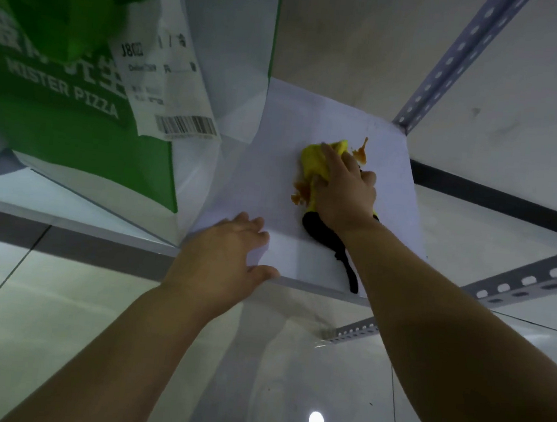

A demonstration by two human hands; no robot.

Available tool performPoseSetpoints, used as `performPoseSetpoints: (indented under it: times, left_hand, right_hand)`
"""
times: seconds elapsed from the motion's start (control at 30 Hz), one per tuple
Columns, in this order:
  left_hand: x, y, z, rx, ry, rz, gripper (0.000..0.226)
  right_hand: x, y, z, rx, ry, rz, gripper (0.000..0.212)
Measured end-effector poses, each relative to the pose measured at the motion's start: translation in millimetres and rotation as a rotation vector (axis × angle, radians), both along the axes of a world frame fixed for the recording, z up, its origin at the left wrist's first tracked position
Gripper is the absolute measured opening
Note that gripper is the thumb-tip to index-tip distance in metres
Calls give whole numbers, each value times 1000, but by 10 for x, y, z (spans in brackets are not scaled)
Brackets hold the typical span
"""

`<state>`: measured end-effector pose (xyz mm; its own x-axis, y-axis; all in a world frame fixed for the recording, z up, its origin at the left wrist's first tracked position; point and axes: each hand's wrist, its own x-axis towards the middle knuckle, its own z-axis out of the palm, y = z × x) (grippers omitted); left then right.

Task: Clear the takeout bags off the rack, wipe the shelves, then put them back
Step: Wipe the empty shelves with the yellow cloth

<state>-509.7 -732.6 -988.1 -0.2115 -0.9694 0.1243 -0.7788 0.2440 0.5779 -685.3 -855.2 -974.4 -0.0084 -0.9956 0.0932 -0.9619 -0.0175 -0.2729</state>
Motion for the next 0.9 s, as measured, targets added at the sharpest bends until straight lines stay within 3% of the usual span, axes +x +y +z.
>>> performPoseSetpoints:
  times: [0.17, 0.37, 0.53, 0.7, 0.9]
  left_hand:
    - [-19, -30, 4, 27, 58, 38, 64]
    - [-21, -7, 32, 36, 54, 68, 65]
    - [-20, 12, 26, 34, 26, 68, 66]
    - [-32, 44, 22, 1, 36, 79, 65]
    - [-23, 51, 32, -20, 50, 89, 62]
  right_hand:
    - [83, 10, 10, 8, 17, 239, 45]
    - [-110, 735, 42, -18, -59, 433, 39]
    - [-403, 705, 80, 39, 0, 247, 45]
    - [-171, 328, 114, 62, 40, 12, 43]
    - [-185, 1014, 20, -63, -45, 384, 44]
